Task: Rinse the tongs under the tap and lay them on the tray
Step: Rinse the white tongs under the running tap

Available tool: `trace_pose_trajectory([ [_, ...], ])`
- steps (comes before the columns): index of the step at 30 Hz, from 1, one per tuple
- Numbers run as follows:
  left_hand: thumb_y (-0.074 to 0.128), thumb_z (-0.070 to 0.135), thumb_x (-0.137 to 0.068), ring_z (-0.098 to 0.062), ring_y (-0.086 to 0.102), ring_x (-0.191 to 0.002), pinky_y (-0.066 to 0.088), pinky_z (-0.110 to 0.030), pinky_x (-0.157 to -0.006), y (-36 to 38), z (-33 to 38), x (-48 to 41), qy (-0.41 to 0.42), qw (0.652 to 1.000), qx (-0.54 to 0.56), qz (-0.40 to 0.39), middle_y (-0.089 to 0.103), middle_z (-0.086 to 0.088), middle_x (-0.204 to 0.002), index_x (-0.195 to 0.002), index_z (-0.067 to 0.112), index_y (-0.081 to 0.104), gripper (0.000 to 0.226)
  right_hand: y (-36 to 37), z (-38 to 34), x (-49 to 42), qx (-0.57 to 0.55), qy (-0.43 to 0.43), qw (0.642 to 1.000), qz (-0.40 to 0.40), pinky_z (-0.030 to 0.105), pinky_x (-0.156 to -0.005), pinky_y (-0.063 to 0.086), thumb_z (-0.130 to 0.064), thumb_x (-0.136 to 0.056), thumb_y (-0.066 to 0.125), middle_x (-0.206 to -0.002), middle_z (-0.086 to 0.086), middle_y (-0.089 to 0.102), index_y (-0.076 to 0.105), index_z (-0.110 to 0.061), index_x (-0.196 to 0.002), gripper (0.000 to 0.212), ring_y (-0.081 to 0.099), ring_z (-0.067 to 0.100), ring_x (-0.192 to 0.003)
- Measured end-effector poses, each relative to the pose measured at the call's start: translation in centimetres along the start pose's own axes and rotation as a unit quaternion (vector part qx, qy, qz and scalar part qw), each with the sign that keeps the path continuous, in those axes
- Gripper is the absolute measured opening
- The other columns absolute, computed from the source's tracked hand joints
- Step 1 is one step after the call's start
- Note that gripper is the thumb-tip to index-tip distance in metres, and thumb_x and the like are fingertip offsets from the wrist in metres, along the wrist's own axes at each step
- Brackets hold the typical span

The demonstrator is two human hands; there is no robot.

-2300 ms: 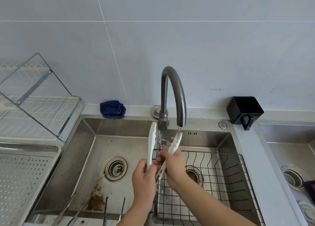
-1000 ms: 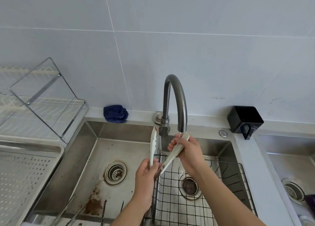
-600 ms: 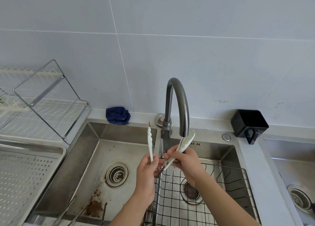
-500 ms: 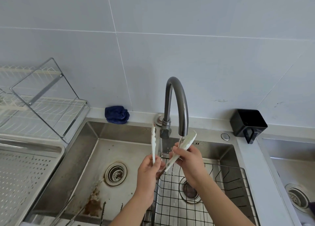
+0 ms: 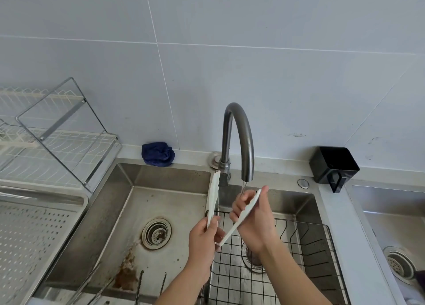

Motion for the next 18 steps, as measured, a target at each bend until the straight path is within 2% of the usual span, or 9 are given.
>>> trace_pose_trajectory([
  [3,0.057,0.022,-0.102,-0.02,0.05,-0.053,0.037,-0.026,-0.04,-0.3,-0.5,-0.4,-0.015,1.0,0.0,0.012,0.061,-0.008,-0.067,-0.094,0.014,0.075,0.021,0.2,-0.1,0.5,0.02,-0.017,0.999,-0.033,0.034,-0.068,0.055,-0.033,-0.095,0.066,-0.083,0.007,0.063,0.069,-0.009,-0.098,0.024,0.061,0.019,-0.073],
  [5,0.054,0.023,-0.103,-0.02,0.047,-0.05,0.035,-0.025,-0.039,-0.4,-0.7,-0.6,-0.014,1.0,-0.023,0.01,0.059,-0.014,-0.068,-0.093,0.013,0.074,0.024,0.5,-0.6,0.6,0.052,-0.032,0.997,-0.054,0.037,-0.073,0.056,-0.02,-0.094,0.067,-0.092,0.012,0.067,0.067,-0.005,-0.108,0.02,0.064,0.023,-0.081],
  [7,0.053,0.023,-0.103,-0.017,0.045,-0.045,0.034,-0.025,-0.038,-0.4,-0.8,-0.7,-0.007,0.999,-0.042,0.014,0.056,-0.014,-0.067,-0.092,0.011,0.073,0.026,1.1,-1.1,0.5,0.1,-0.051,0.993,-0.048,0.039,-0.075,0.049,-0.023,-0.097,0.065,-0.093,0.011,0.064,0.067,-0.007,-0.109,0.02,0.06,0.023,-0.081],
  [9,0.052,0.022,-0.103,-0.014,0.043,-0.041,0.035,-0.024,-0.037,-0.4,-0.9,-0.8,0.001,0.998,-0.064,0.019,0.055,-0.012,-0.066,-0.092,0.01,0.071,0.026,1.9,-1.5,0.5,0.183,-0.083,0.98,-0.009,0.039,-0.073,0.045,-0.031,-0.094,0.067,-0.081,0.004,0.058,0.068,-0.015,-0.092,0.016,0.054,0.018,-0.073],
  [11,0.051,0.022,-0.104,-0.015,0.042,-0.041,0.035,-0.024,-0.036,-0.2,-1.2,-0.7,0.006,0.997,-0.072,0.014,0.053,-0.013,-0.066,-0.091,0.011,0.071,0.027,2.5,-1.5,0.6,0.247,-0.107,0.962,0.051,0.035,-0.067,0.044,-0.036,-0.092,0.066,-0.068,-0.001,0.052,0.062,-0.019,-0.074,0.025,0.05,0.014,-0.062],
  [14,0.051,0.023,-0.104,-0.016,0.044,-0.046,0.037,-0.024,-0.037,-0.1,-1.8,-0.3,0.005,0.998,-0.064,0.013,0.054,-0.011,-0.067,-0.09,0.016,0.073,0.027,2.8,-0.9,1.0,0.244,-0.087,0.96,0.109,0.027,-0.055,0.045,-0.052,-0.097,0.056,-0.062,0.002,0.058,0.065,-0.022,-0.062,0.047,0.054,0.013,-0.052],
  [16,0.051,0.022,-0.104,-0.017,0.048,-0.051,0.04,-0.025,-0.039,-0.4,-1.9,-0.3,0.006,0.998,-0.064,0.024,0.057,-0.013,-0.07,-0.089,0.017,0.073,0.028,2.7,-0.3,1.4,0.188,-0.046,0.978,0.082,0.031,-0.059,0.044,-0.055,-0.095,0.058,-0.069,0.006,0.06,0.066,-0.019,-0.067,0.046,0.054,0.016,-0.059],
  [18,0.051,0.022,-0.105,-0.023,0.053,-0.058,0.044,-0.029,-0.042,-1.0,-1.8,-0.6,0.007,0.997,-0.066,0.033,0.06,-0.015,-0.074,-0.089,0.016,0.072,0.027,2.8,0.1,1.8,0.125,-0.033,0.992,0.004,0.035,-0.068,0.047,-0.047,-0.096,0.062,-0.079,0.01,0.06,0.064,-0.012,-0.079,0.038,0.055,0.021,-0.07],
])
Point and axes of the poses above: each hand's wrist, its own x-axis away from the middle knuckle, its own y-axis out of the palm, z = x × y, the point moved 4 cm from there along -x, towards the middle knuckle
